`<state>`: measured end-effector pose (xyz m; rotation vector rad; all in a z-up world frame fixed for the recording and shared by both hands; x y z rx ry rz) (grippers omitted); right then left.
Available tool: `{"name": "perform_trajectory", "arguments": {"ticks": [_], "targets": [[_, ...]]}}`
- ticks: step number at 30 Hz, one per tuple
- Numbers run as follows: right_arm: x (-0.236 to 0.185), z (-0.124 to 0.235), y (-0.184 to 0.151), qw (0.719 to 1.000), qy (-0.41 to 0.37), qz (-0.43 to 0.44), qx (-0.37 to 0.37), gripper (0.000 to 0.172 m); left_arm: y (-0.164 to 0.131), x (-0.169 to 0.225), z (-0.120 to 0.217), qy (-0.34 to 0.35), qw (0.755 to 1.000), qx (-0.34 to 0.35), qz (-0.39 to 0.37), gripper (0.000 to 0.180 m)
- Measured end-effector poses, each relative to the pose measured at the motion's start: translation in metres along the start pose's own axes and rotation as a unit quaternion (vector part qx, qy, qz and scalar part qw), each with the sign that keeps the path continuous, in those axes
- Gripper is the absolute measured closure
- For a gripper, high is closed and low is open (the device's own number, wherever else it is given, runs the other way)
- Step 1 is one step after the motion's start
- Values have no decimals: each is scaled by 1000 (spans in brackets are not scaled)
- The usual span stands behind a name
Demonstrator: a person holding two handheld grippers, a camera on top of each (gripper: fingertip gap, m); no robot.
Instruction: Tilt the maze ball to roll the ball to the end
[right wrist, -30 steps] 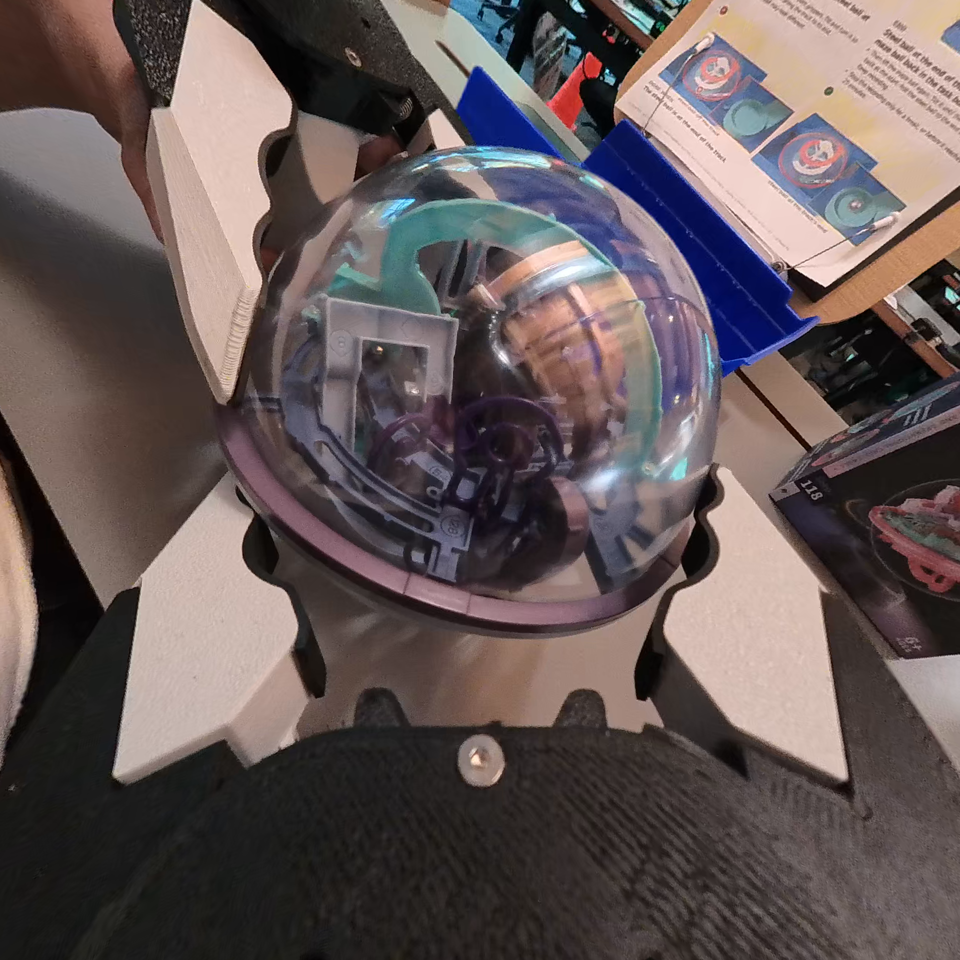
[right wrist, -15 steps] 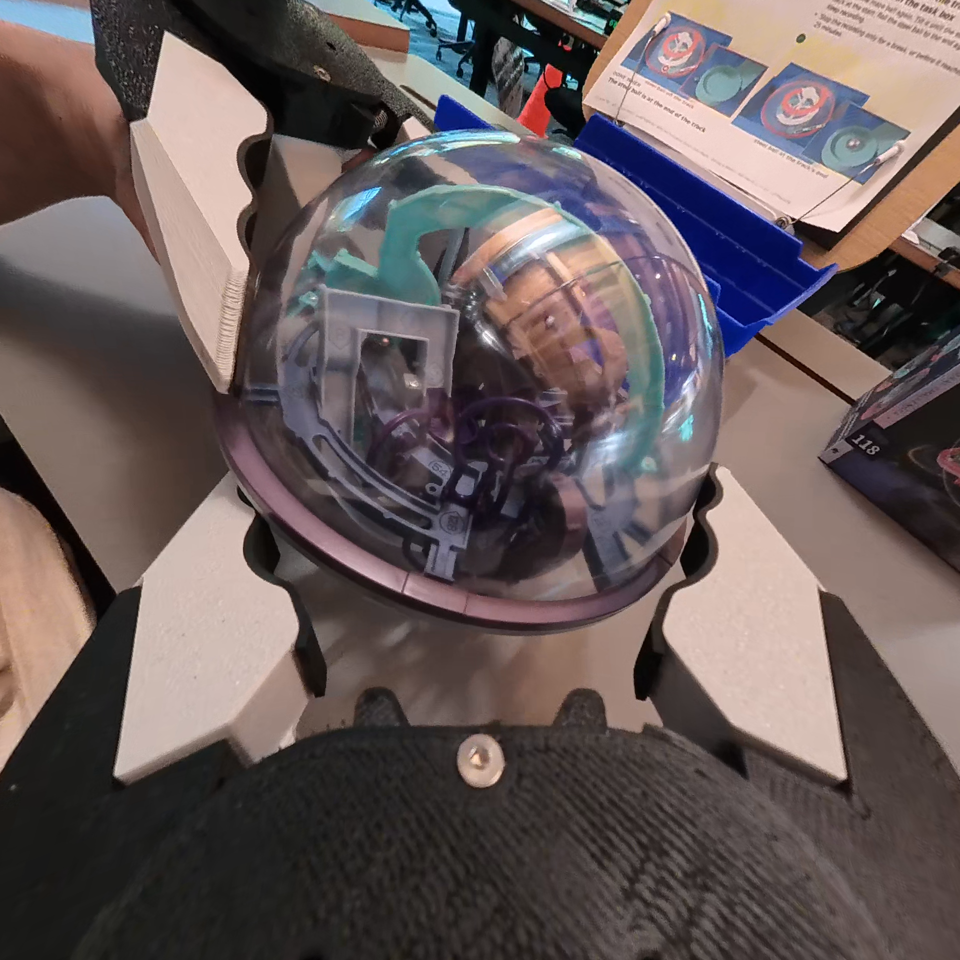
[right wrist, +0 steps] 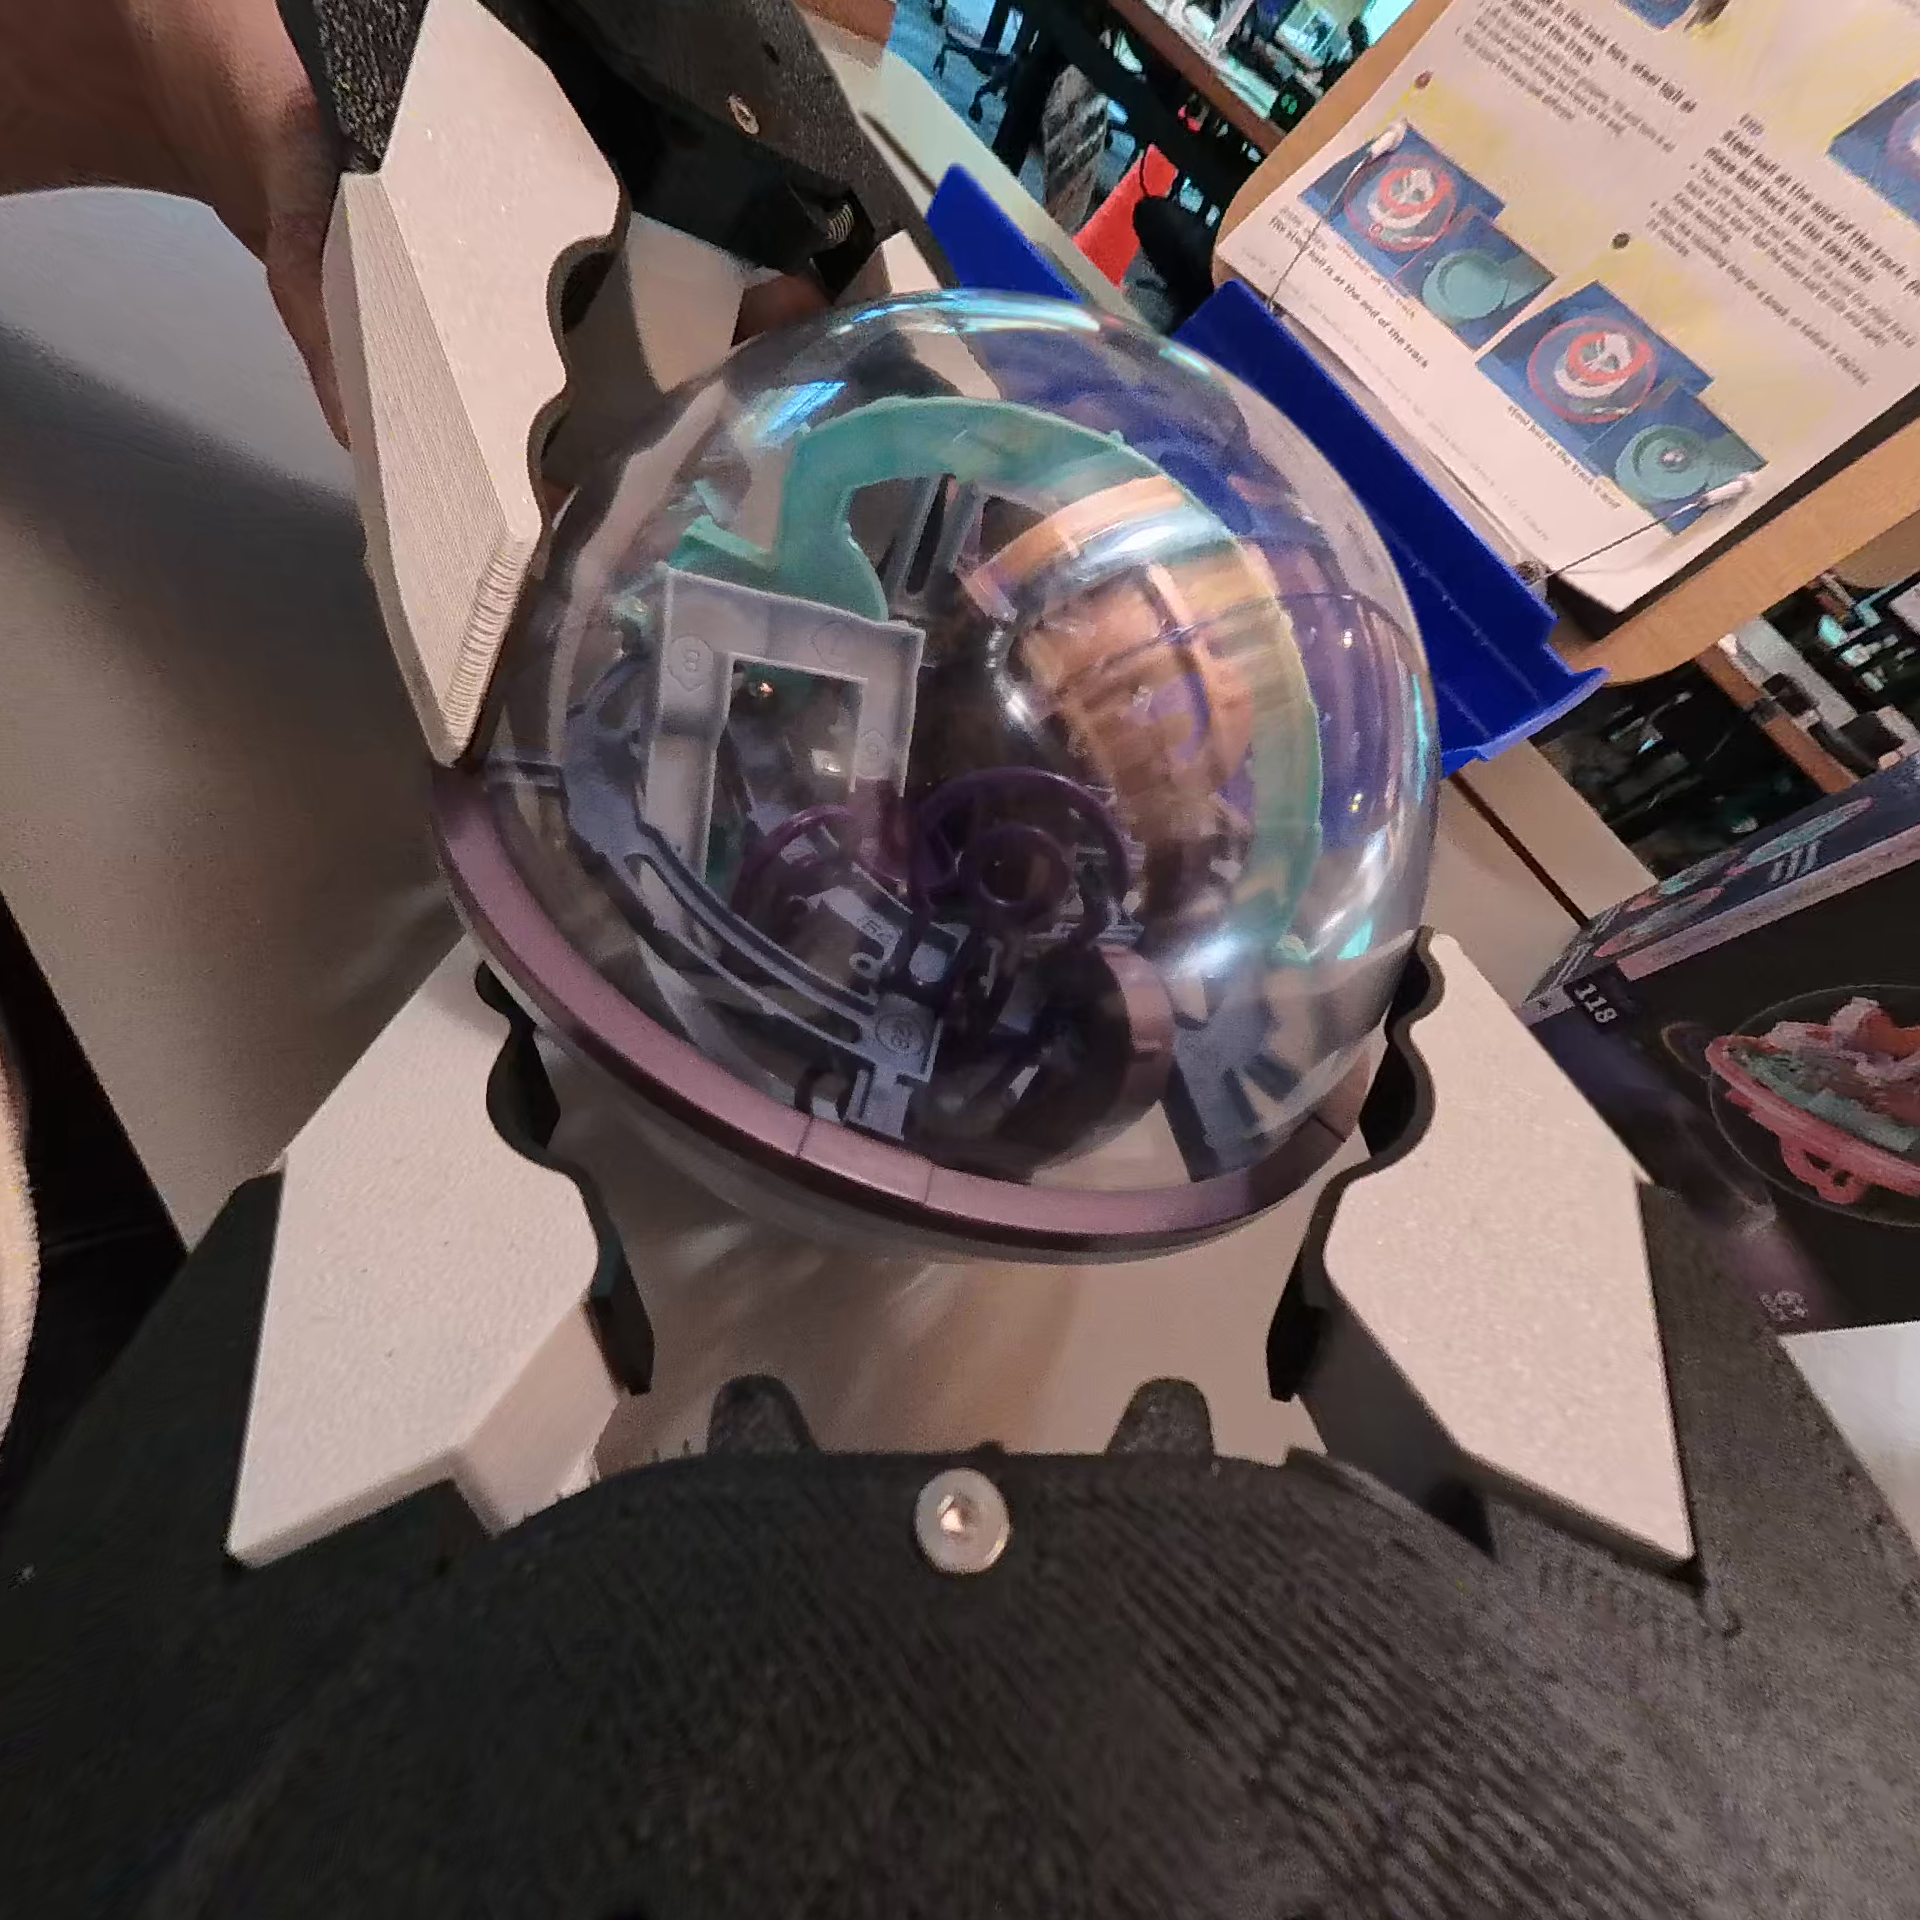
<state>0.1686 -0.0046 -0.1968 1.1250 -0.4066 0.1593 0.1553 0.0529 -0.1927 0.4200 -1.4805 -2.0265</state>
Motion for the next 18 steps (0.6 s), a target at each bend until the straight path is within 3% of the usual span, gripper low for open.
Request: {"name": "perform_trajectory", "arguments": {"ticks": [1,12,18], "targets": [[-1,0,0,1000,-5,3,8,16,0,0,0,2,1000,-1,-8,24],[-10,3,-4,994,-70,17,79,15,1,8,1,7,996,-11,-87,24],[-11,3,-7,994,-81,20,68,14,3,9,0,11,995,-6,-95,23]]}}
Point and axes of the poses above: each gripper's, where its closed fingertips meet, z back along the fingers, y out of its top, x = y × z across the jaws, the point moved 3 cm from there along z, back along the fingers, and after that the axes turned 4 degrees about -z, right-handed, at the moved point
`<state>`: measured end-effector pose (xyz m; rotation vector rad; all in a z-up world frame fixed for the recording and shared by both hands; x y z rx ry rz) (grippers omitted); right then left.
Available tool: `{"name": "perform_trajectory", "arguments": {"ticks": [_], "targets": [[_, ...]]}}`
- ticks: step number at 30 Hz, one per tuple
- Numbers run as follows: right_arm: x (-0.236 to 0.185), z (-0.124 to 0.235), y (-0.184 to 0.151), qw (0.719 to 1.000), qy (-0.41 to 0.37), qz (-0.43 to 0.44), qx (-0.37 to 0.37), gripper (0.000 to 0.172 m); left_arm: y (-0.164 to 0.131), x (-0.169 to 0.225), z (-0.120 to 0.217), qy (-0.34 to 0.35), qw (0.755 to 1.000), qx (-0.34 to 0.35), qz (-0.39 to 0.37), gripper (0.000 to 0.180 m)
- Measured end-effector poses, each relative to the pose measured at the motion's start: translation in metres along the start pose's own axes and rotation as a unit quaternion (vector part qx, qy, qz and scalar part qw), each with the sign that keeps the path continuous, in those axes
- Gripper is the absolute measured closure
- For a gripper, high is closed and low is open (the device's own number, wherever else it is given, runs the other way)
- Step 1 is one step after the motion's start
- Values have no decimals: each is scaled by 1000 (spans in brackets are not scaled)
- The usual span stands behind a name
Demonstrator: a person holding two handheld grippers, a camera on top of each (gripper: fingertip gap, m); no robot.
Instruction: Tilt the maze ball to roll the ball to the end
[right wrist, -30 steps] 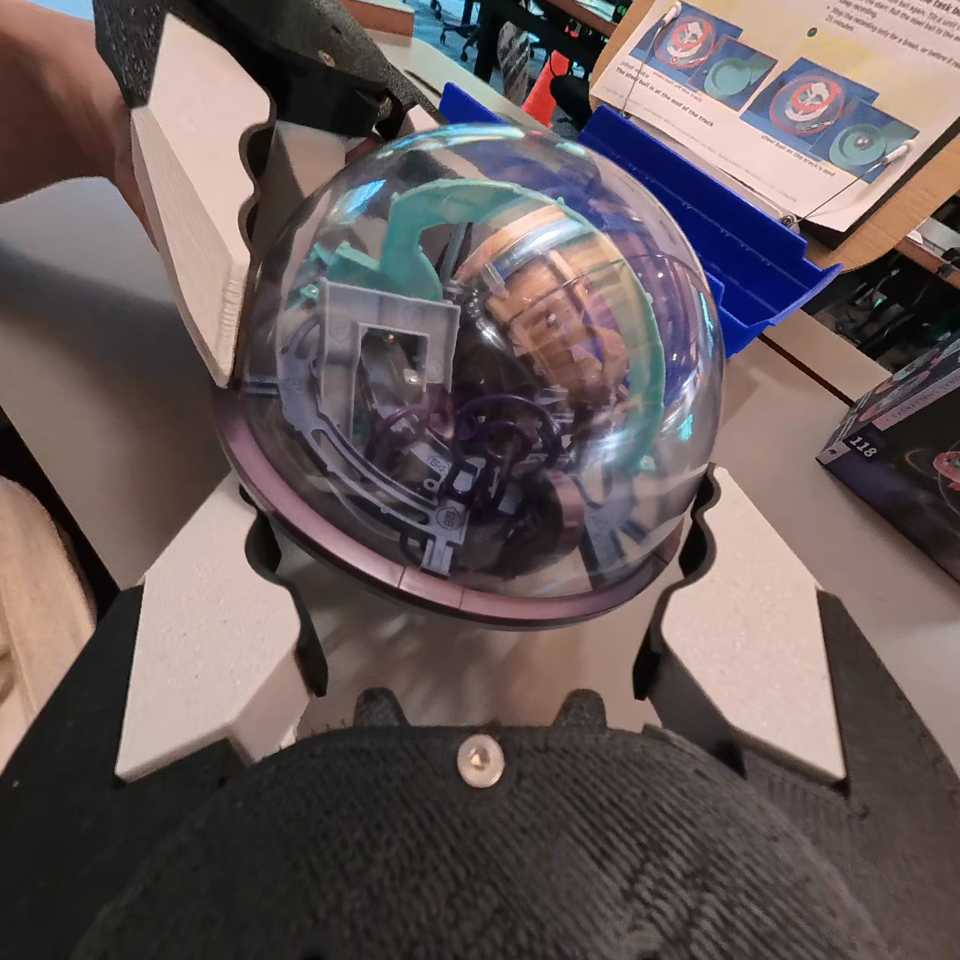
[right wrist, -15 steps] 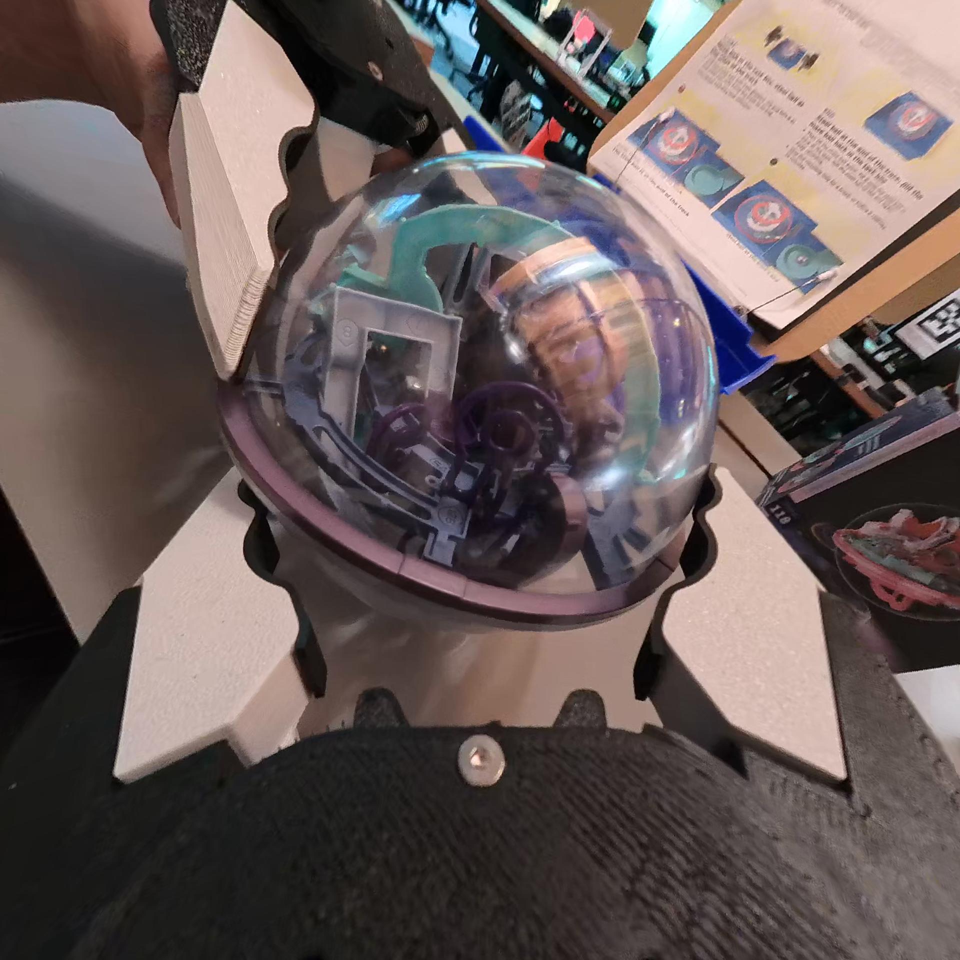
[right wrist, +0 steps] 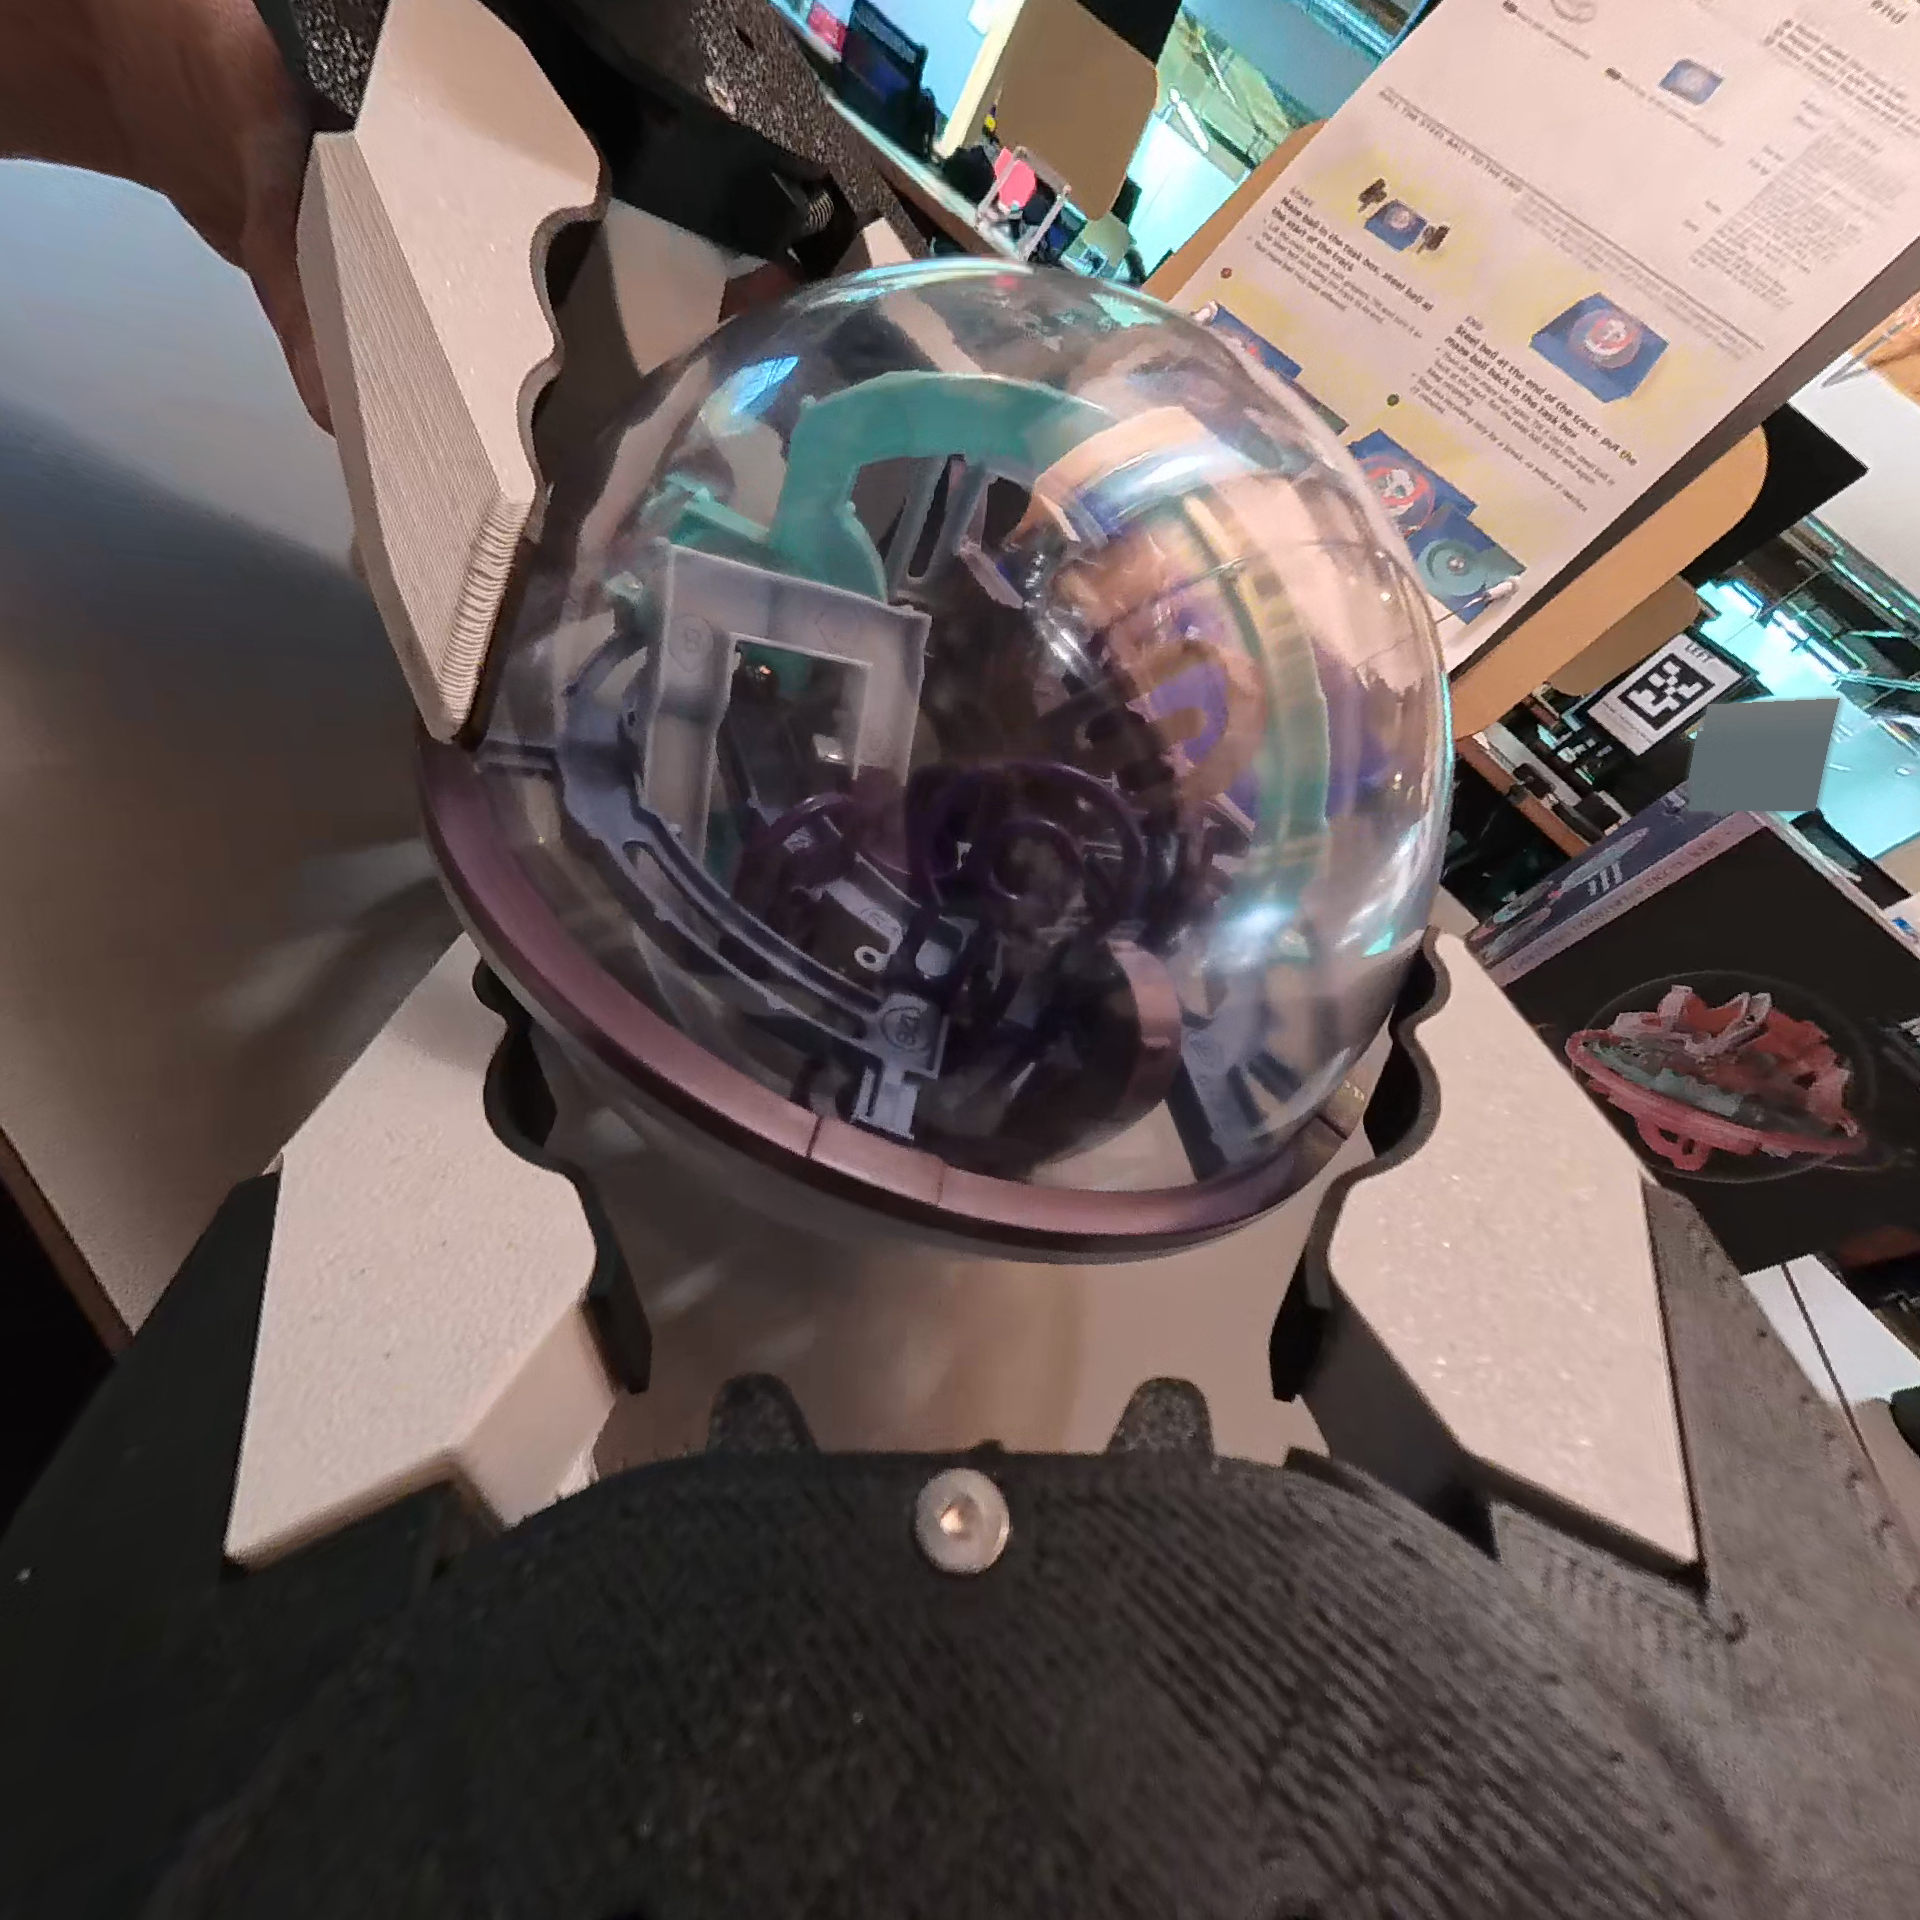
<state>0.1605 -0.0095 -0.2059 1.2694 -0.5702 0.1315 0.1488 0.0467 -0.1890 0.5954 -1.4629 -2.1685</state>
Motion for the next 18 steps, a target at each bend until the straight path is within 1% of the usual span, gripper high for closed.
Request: {"name": "perform_trajectory", "arguments": {"ticks": [9,18], "targets": [[-2,2,-2,1000,-18,25,-5,14,0,3,0,-1,1000,-5,-19,23],[-2,0,-4,995,-47,89,-14,15,-4,3,2,3,999,-16,-51,24]]}}
Point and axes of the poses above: each gripper's, where its closed fingertips meet, z back along the fingers, y out of its top, x = y × z across the jaws, the point moved 3 cm from there along z, back along the fingers, and after that the axes turned 4 degrees about -z, right-handed, at the moved point
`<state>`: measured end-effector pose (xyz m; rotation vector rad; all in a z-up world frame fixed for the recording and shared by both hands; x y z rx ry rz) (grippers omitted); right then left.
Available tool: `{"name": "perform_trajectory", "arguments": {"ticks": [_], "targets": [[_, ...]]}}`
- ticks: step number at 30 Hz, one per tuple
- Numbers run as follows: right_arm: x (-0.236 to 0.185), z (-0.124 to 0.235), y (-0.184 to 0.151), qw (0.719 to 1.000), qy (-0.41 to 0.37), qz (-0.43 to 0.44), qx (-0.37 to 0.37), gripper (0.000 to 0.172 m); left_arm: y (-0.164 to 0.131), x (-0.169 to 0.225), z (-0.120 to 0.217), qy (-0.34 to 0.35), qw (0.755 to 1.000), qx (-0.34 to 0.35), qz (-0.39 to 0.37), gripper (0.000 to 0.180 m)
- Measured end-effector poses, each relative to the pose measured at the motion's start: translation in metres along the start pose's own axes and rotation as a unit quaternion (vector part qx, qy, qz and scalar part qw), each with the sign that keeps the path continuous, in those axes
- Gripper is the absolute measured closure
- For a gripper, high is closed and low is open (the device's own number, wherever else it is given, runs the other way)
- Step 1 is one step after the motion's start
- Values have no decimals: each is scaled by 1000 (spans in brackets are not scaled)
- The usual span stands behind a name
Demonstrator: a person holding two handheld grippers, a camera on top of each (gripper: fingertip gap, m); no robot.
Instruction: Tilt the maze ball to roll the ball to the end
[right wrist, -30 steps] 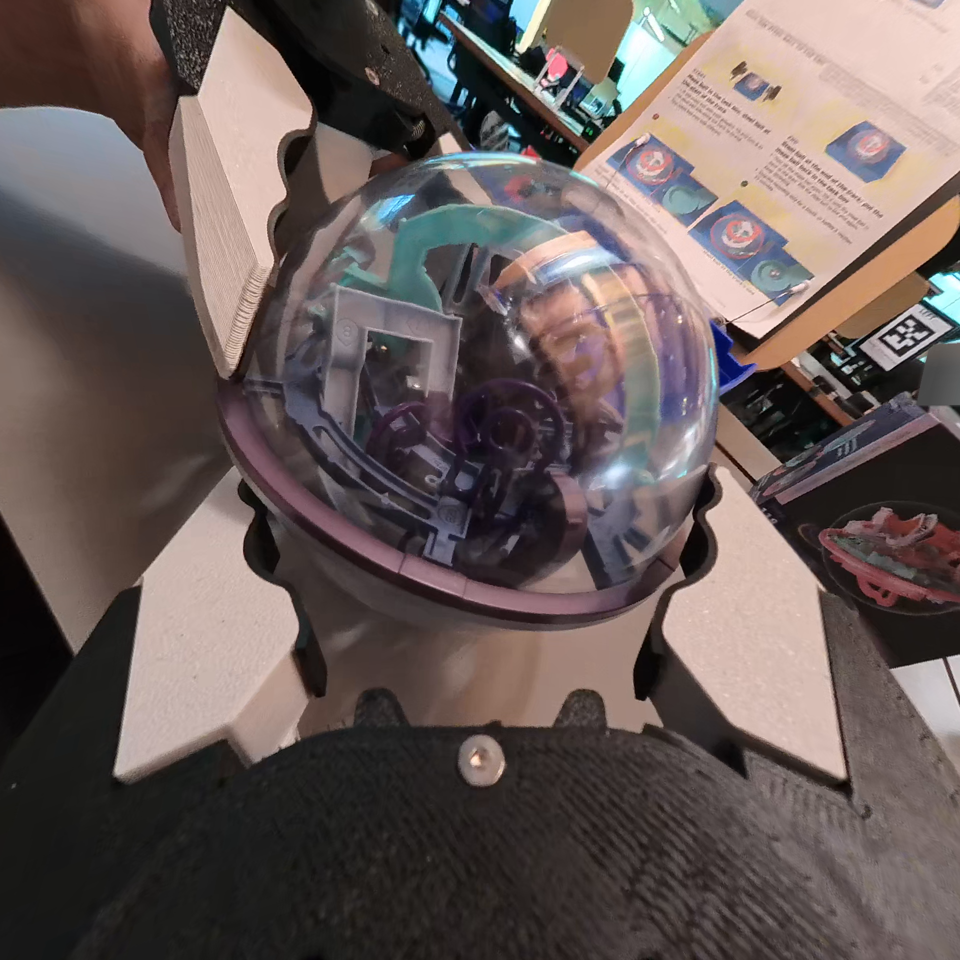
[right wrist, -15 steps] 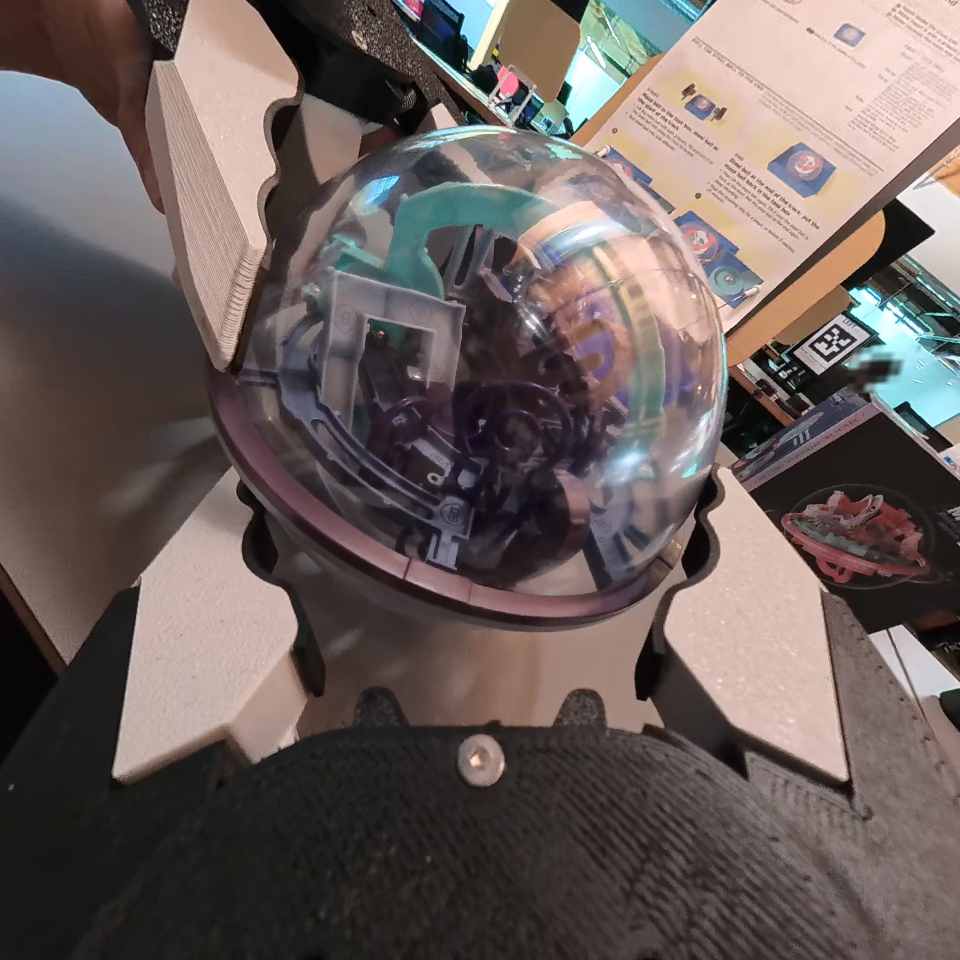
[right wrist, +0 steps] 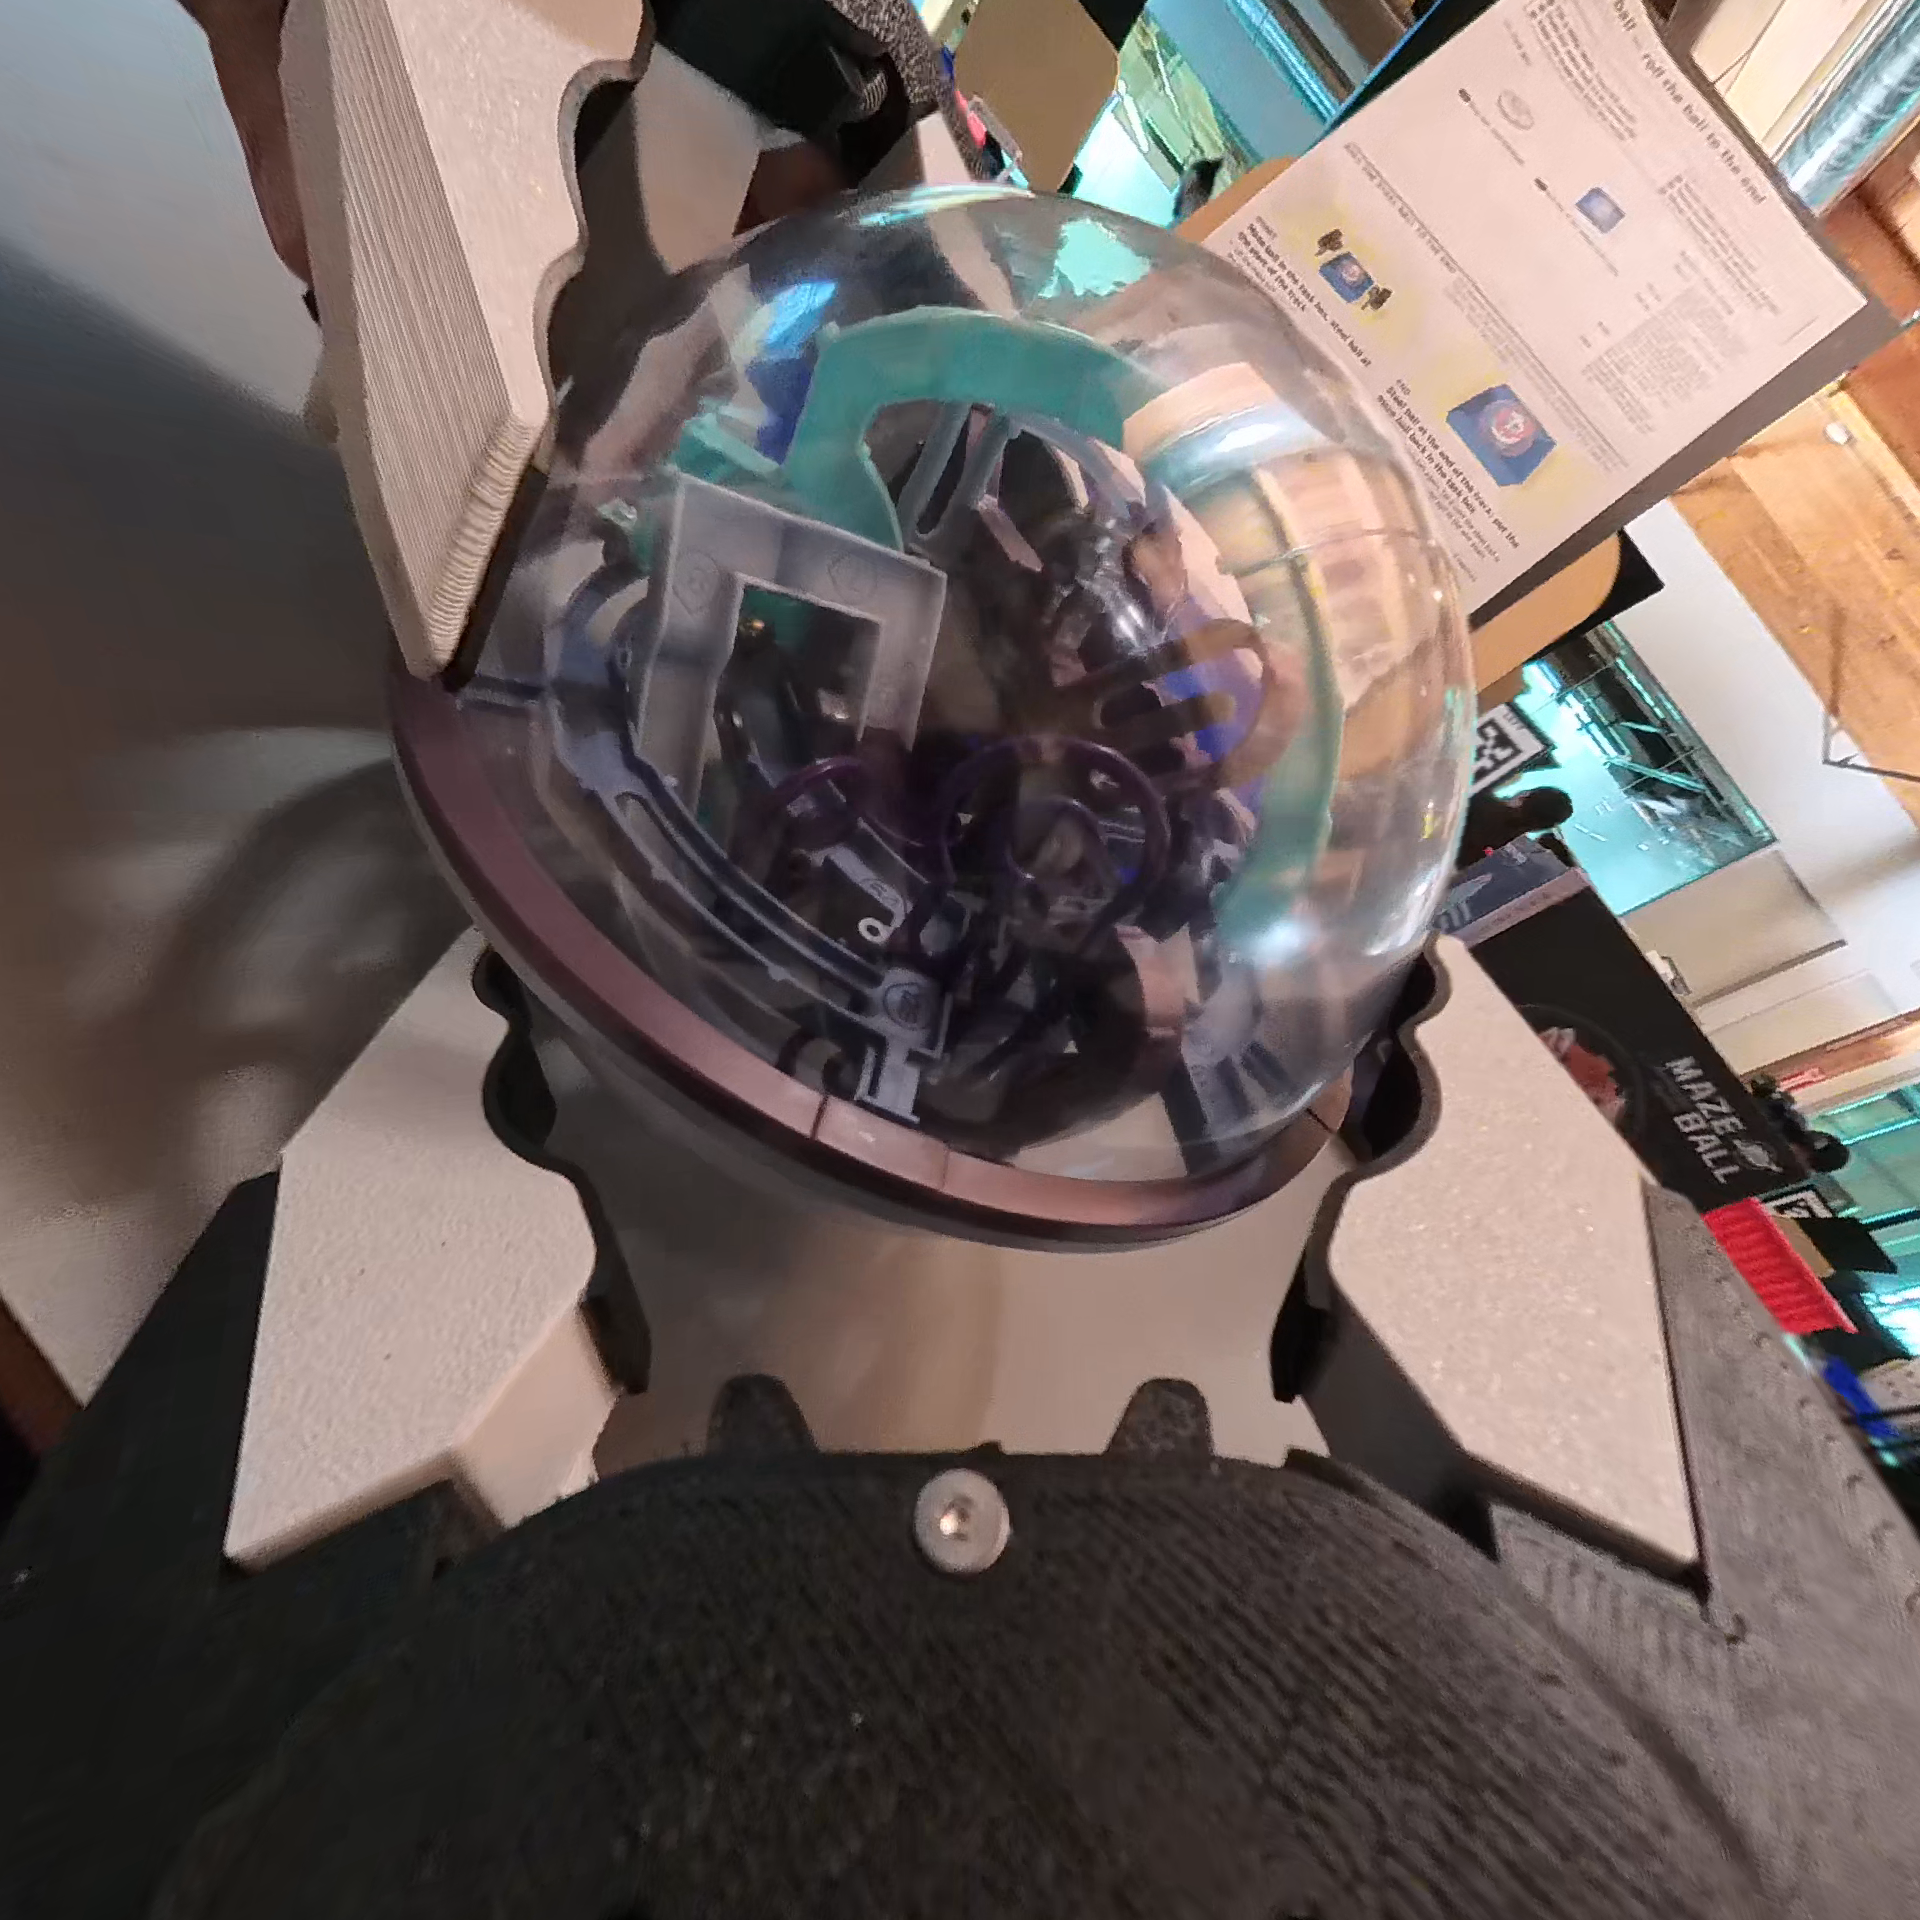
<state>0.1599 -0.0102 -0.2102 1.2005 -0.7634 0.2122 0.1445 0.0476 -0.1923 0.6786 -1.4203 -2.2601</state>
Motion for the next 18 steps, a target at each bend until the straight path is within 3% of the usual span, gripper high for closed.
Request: {"name": "perform_trajectory", "arguments": {"ticks": [18], "targets": [[3,-2,-5,1000,-5,12,-19,15,0,-1,-1,15,1000,-11,-8,24]]}}
Point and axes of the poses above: each gripper's, where its closed fingertips meet, z back along the fingers, y out of its top, x = y × z across the jaws, the point moved 3 cm from there along z, back along the fingers, and after that the axes turned 4 degrees about -z, right-handed, at the moved point
